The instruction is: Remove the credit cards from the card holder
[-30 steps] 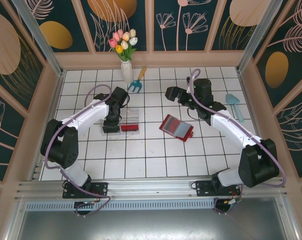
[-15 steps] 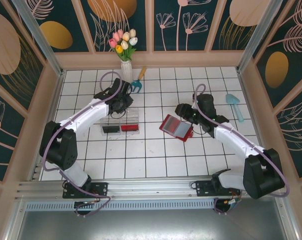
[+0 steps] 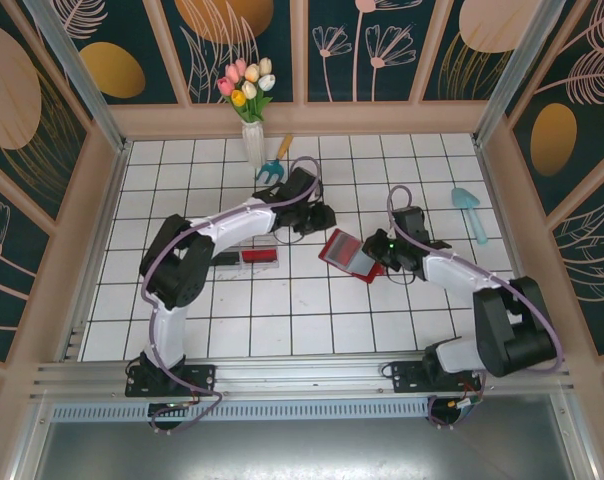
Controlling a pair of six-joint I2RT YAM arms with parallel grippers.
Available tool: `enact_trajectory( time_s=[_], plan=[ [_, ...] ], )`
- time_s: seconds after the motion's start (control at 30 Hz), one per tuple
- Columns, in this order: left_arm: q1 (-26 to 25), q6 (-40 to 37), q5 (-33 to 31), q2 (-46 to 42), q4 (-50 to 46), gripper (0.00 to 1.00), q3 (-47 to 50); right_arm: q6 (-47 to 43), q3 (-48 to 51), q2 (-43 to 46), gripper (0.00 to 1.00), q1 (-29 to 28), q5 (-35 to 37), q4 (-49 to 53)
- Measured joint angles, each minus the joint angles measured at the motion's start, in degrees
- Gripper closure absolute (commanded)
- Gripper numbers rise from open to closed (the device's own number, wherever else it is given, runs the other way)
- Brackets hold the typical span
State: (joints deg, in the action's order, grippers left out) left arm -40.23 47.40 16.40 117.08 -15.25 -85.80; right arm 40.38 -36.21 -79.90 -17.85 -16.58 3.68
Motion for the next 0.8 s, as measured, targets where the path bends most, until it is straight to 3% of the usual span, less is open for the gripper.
enact_trajectory(
  time_s=[0.4,0.8],
  plan=[
    [-2.2,-4.8,3.4,6.1,0.0,0.67,-0.3,-3.8,-3.0,-10.4,0.92,1.0,0.5,-0.2],
    [-2.3,-6.5,4.9,7.7,-0.3,0.68,-1.6,-7.3,-4.0,-11.5,0.89,1.7,-0.6,-0.4]
  ],
)
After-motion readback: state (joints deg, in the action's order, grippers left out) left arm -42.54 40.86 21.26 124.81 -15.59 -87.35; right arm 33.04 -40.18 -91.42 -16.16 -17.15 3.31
